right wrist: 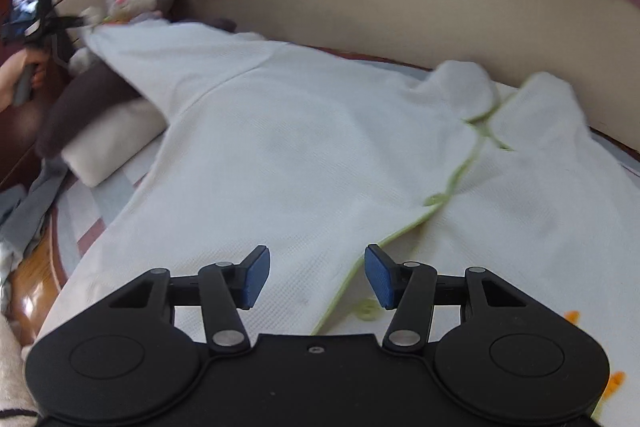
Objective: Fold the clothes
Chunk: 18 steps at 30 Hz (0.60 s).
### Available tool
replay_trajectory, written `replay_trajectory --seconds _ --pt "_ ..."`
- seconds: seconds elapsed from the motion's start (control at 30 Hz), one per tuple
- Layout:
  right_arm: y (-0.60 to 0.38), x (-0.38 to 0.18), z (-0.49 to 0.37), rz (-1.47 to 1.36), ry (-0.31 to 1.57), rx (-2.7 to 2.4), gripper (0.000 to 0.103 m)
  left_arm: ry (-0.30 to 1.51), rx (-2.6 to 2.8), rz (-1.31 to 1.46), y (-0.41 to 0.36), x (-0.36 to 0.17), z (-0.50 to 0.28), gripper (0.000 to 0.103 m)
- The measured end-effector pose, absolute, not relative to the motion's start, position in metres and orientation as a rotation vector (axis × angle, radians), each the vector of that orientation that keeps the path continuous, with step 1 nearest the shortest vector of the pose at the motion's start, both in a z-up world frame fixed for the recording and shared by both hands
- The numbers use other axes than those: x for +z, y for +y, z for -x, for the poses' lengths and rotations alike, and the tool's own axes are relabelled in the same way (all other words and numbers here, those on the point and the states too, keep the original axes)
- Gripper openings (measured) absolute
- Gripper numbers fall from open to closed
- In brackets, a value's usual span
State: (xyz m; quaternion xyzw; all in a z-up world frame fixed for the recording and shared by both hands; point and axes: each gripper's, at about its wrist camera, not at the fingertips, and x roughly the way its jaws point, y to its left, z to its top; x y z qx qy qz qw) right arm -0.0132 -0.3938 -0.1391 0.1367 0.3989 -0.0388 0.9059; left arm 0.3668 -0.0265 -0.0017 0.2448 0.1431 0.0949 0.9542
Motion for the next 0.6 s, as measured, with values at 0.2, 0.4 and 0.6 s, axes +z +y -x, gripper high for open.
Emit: replay_trajectory --seconds 0.2,0.4,0.6 --pt "-0.421 -0.143 0.039 -0.394 0.901 -0.218 0.058 0.374 -0.086 -0.402 -0.053 0.01 -0.273 0.083" --pt "-0.408 -0.15 0.096 -0.495 1.009 -0.057 0.058 0.753 -0.532 -0.314 -0.092 -0.032 -0.149 0.08" --pt "-0.383 -0.148 0.144 -0.503 1.173 0.121 0.058 0.846 -0.731 -0.498 -0.13 -0.073 -0.044 0.08"
